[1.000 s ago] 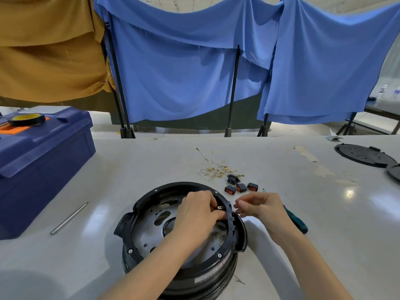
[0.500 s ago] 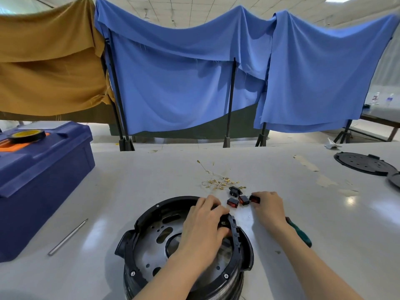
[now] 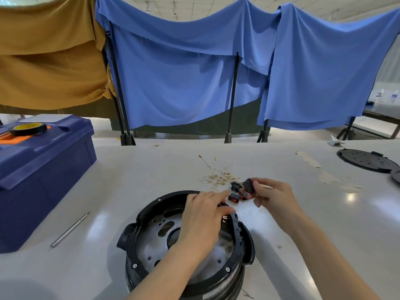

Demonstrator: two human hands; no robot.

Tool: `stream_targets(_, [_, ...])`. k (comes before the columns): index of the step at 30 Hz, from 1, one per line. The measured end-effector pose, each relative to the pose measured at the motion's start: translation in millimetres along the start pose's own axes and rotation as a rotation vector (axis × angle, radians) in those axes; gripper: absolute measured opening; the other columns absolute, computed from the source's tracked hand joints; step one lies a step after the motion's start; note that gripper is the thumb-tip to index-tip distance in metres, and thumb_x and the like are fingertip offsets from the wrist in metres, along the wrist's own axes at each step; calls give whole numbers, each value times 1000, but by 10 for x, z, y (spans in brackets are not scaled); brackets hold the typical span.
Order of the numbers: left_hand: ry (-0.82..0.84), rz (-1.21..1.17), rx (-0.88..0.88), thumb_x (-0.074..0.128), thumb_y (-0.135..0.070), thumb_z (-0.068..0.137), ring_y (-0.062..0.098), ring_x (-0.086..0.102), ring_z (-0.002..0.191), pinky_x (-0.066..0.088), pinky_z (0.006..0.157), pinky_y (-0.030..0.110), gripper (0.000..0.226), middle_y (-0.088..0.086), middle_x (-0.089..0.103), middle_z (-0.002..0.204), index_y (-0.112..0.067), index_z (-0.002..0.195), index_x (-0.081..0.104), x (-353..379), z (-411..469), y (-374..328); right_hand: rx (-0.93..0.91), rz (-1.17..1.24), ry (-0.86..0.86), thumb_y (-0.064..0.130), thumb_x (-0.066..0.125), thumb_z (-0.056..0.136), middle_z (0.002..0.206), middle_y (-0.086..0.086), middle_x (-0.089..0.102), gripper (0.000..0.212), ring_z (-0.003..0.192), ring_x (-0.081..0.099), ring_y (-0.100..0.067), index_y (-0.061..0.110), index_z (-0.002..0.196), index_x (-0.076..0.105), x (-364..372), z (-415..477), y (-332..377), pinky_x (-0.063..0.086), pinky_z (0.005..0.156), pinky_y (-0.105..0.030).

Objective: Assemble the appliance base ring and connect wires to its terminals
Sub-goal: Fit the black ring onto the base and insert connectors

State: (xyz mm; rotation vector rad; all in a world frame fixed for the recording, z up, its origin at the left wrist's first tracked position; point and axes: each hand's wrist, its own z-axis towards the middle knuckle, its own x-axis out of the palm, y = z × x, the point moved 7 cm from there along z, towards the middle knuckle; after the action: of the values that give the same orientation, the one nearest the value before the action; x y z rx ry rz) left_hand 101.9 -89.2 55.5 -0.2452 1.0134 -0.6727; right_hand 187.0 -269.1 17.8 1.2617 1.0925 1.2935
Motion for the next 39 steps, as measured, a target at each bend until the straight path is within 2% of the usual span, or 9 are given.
stream_targets(3, [-53, -83, -14, 63, -40, 87, -9, 31, 87, 28, 91, 22, 40, -13, 65, 109, -29, 126, 61, -62, -14, -43, 61, 242, 204, -1, 55, 91, 90, -32, 70, 16, 63, 63, -26, -9, 100, 66, 230, -232, 20, 49, 54, -27])
stream_targets(7, [-94, -191, -17, 69, -44, 80, -33, 26, 94, 30, 86, 19, 37, -20, 60, 94, -26, 112, 66, -95, -24, -59, 89, 381, 311, 2, 59, 82, 98, -33, 67, 32, 75, 61, -33, -13, 111, 59, 366, -391, 9, 54, 63, -31])
stream_targets(10, [-137, -150, 31, 68, -43, 82, -19, 37, 89, 29, 87, 21, 28, -16, 63, 93, -25, 103, 69, -134, -17, -115, 72, 381, 318, 1, 60, 78, 98, -29, 68, 25, 80, 55, -35, -7, 101, 69, 399, -428, 14, 54, 63, -31])
stream_targets(17, [-176, -105, 81, 68, -19, 86, 3, 47, 87, 31, 84, 30, 10, -7, 66, 89, -20, 95, 72, -150, -21, -159, -45, 362, 300, 0, 62, 78, 95, -23, 70, 18, 75, 67, -34, 2, 90, 75, 356, -488, 58, 57, 70, -34])
stream_targets(23, [-160, -148, 37, 70, -16, 84, 3, 49, 85, 34, 81, 26, 7, -9, 66, 85, -21, 89, 73, -153, 0, -108, -137, 238, 256, 6, 63, 81, 96, -28, 70, 30, 75, 70, -33, -3, 109, 69, 288, -536, 181, 57, 72, -30])
stream_targets(27, [31, -187, -180, 74, -7, 77, 7, 60, 79, 49, 79, 34, 14, -11, 68, 78, -21, 80, 71, -64, -14, 120, -104, 175, 174, -4, 60, 84, 84, -25, 72, 16, 68, 71, -36, -6, 97, 68, 115, -560, 197, 58, 66, -28])
stream_targets(31, [309, -145, -245, 79, -18, 74, 7, 63, 72, 56, 76, 33, 14, -11, 66, 76, -26, 79, 69, 98, -125, 152, -61, -39, 180, -4, 59, 90, 79, -24, 73, 12, 68, 72, -31, -6, 98, 67, 61, -678, 65, 56, 66, -23])
stream_targets(36, [322, -165, -255, 74, -18, 78, 9, 64, 74, 56, 79, 33, 18, -5, 68, 79, -22, 95, 72, 168, -226, 111, -88, -153, 135, -10, 61, 87, 74, -7, 74, 13, 61, 67, -14, 1, 85, 69, 101, -780, -9, 50, 59, -18])
stream_targets(39, [315, -234, -264, 72, -16, 81, 5, 62, 74, 56, 81, 29, 25, -7, 68, 83, -20, 106, 72, 208, -274, 101, -76, -179, 82, -11, 62, 85, 76, -4, 73, 17, 65, 60, -13, 4, 85, 71, 47, -803, -56, 48, 64, -25])
